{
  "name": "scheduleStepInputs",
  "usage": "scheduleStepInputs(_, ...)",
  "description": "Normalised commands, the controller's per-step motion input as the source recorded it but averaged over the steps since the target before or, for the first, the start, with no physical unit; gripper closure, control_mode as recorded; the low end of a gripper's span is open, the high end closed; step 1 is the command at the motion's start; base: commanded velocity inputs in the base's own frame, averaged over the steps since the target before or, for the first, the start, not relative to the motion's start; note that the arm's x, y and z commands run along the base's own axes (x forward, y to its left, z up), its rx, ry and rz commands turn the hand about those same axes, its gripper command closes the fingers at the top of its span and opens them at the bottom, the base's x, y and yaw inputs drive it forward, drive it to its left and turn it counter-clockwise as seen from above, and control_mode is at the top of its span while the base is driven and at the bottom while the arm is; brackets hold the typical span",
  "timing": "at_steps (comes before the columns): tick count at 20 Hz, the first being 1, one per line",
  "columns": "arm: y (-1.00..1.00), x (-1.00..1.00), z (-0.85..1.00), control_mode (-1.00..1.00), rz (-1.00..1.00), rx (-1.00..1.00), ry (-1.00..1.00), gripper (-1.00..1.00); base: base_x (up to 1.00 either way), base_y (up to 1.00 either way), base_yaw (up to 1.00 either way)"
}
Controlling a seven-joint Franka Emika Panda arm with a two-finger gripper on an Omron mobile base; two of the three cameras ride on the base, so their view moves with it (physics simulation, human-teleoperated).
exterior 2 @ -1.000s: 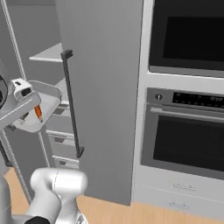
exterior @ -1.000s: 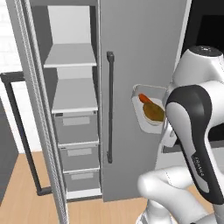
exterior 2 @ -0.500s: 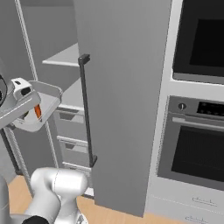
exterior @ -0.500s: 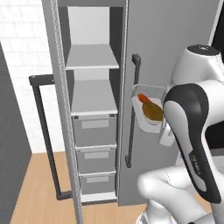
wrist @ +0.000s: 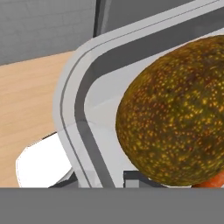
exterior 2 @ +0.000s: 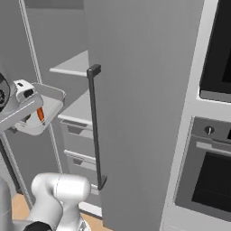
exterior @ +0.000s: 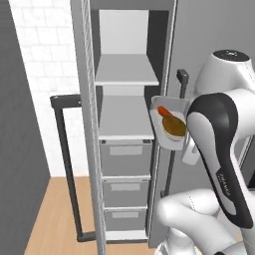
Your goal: Take the meat container that has the steak and place it on the second highest rack of the freezer. Then take the vegetable container that has the carrot and avocado and place it on the highest rack of the freezer.
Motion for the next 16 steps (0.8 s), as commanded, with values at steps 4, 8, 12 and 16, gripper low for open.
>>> scheduleStepInputs(4, 0.00, 0.00, 0.00, 1.00, 0.00, 0.00, 0.00, 1.00, 0.32, 0.15, 0.23)
scheduleStepInputs(8, 0.00, 0.00, 0.00, 1.00, 0.00, 0.00, 0.00, 1.00, 0.41, 0.00, 0.19)
scheduleStepInputs(12, 0.00, 0.00, 0.00, 1.00, 0.00, 0.00, 0.00, 1.00, 0.24, 0.00, 0.21)
scheduleStepInputs(16, 0.00, 0.00, 0.00, 1.00, 0.00, 0.00, 0.00, 1.00, 0.39, 0.00, 0.19)
